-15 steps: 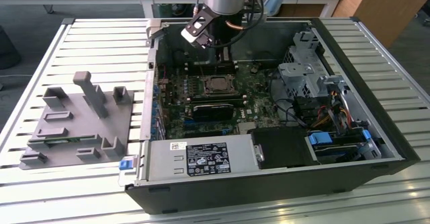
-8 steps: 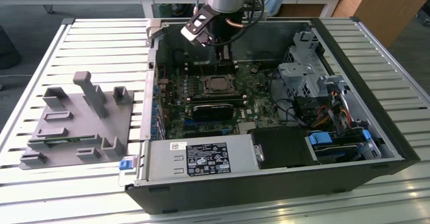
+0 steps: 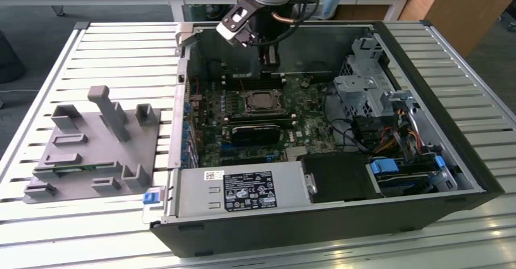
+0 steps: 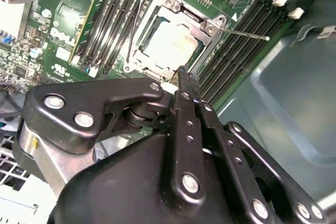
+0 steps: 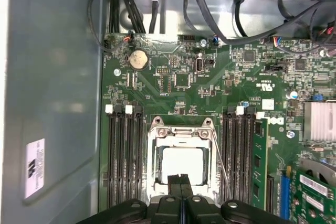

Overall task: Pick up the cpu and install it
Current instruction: 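Install the first cpu locking lever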

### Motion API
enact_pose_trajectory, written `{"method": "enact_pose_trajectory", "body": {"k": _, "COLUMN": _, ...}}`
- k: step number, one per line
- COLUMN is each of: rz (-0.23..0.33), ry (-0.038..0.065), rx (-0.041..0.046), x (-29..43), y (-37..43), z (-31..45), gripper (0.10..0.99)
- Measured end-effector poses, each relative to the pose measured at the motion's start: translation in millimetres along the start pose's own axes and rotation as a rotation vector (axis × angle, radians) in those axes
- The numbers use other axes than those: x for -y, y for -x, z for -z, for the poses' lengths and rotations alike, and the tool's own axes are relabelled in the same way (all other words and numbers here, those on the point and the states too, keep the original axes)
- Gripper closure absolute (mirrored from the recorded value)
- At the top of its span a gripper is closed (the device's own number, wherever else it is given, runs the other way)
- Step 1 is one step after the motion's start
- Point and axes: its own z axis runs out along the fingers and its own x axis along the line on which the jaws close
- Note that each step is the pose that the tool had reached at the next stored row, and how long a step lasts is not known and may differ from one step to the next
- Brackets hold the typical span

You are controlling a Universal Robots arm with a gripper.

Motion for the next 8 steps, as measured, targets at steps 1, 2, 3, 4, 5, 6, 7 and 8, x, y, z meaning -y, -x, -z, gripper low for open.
{"method": "enact_pose_trajectory", "body": {"k": 1, "rz": 0.000, "ry": 0.000, "rx": 0.0001, "x": 0.0, "y": 0.0, "z": 2.4, "gripper": 0.980}}
{"method": "enact_pose_trajectory", "body": {"k": 2, "rz": 0.000, "ry": 0.000, "rx": 0.0001, "x": -0.1, "y": 0.0, "z": 4.8, "gripper": 0.980}}
{"method": "enact_pose_trajectory", "body": {"k": 3, "rz": 0.000, "ry": 0.000, "rx": 0.0002, "x": -0.1, "y": 0.0, "z": 7.1, "gripper": 0.980}}
{"method": "enact_pose_trajectory", "body": {"k": 4, "rz": 0.000, "ry": 0.000, "rx": 0.0002, "x": -0.1, "y": 0.0, "z": 7.9, "gripper": 0.980}}
{"method": "enact_pose_trajectory", "body": {"k": 5, "rz": 0.004, "ry": 0.000, "rx": 0.0000, "x": -0.1, "y": 0.0, "z": 7.9, "gripper": 0.980}}
{"method": "enact_pose_trajectory", "body": {"k": 6, "rz": 0.019, "ry": 0.000, "rx": -0.0001, "x": -0.1, "y": -0.1, "z": 7.8, "gripper": 0.980}}
{"method": "enact_pose_trajectory", "body": {"k": 7, "rz": 0.037, "ry": 0.000, "rx": -0.0002, "x": -0.1, "y": -0.1, "z": 7.8, "gripper": 0.980}}
{"method": "enact_pose_trajectory", "body": {"k": 8, "rz": 0.056, "ry": 0.000, "rx": -0.0004, "x": -0.1, "y": 0.0, "z": 7.8, "gripper": 0.980}}
